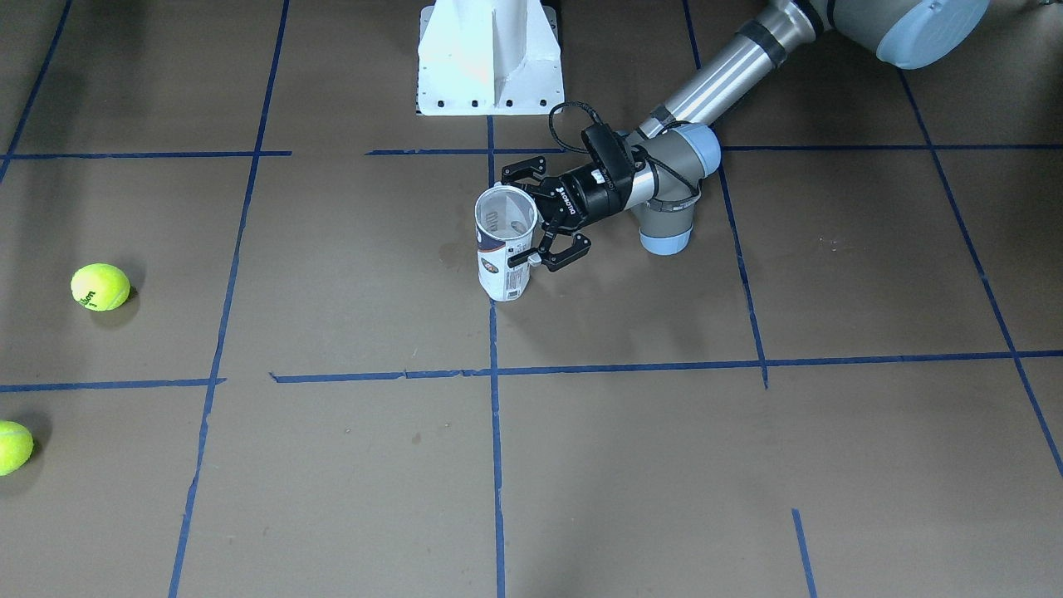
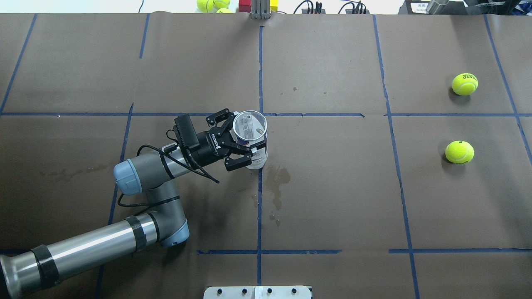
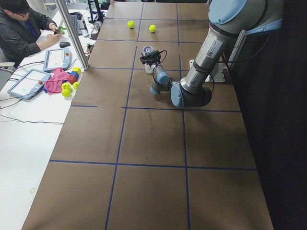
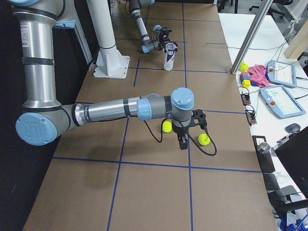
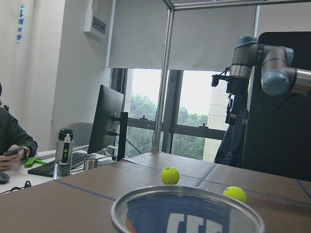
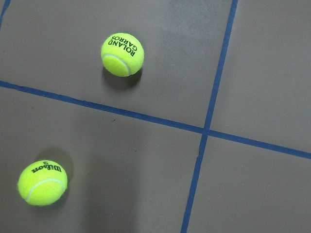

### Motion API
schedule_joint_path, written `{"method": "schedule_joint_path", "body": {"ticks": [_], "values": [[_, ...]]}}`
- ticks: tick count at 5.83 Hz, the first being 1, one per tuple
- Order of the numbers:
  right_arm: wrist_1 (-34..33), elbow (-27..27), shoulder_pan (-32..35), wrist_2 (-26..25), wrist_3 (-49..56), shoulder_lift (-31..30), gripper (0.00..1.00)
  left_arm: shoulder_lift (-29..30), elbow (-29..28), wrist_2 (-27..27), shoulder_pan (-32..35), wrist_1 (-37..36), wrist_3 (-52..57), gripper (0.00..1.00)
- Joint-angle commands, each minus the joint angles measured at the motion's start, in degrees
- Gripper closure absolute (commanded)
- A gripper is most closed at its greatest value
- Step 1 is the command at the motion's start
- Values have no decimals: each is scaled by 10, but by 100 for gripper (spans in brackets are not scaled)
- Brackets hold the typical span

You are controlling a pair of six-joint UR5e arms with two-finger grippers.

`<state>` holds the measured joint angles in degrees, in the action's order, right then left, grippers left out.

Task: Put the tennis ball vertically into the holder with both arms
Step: 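Move the upright can with the left gripper toward the table center, then reach the right gripper down to the Wilson tennis ball while the left holds the can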

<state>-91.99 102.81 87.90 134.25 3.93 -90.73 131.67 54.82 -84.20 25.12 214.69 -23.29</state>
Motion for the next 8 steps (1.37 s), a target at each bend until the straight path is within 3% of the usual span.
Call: {"method": "schedule_joint_path", "body": {"ticks": [1, 2, 4, 5, 6, 8], "values": [[1, 65, -38, 0, -48, -33, 0, 0, 0, 0, -1, -1, 1, 5], [17, 90, -100, -2, -124, -26, 0, 0, 0, 0, -1, -1, 1, 5], [37, 45, -190, -23, -178, 31, 0, 0, 0, 0, -1, -1, 1, 5], [75, 16, -216, -61, -178, 27, 0, 0, 0, 0, -1, -1, 1, 5], [151, -31, -228, -64, -179, 17, 0, 0, 0, 0, -1, -1, 1, 5], [190, -45, -248, -63, -215, 19, 0, -1, 0, 0, -1, -1, 1, 5]]}}
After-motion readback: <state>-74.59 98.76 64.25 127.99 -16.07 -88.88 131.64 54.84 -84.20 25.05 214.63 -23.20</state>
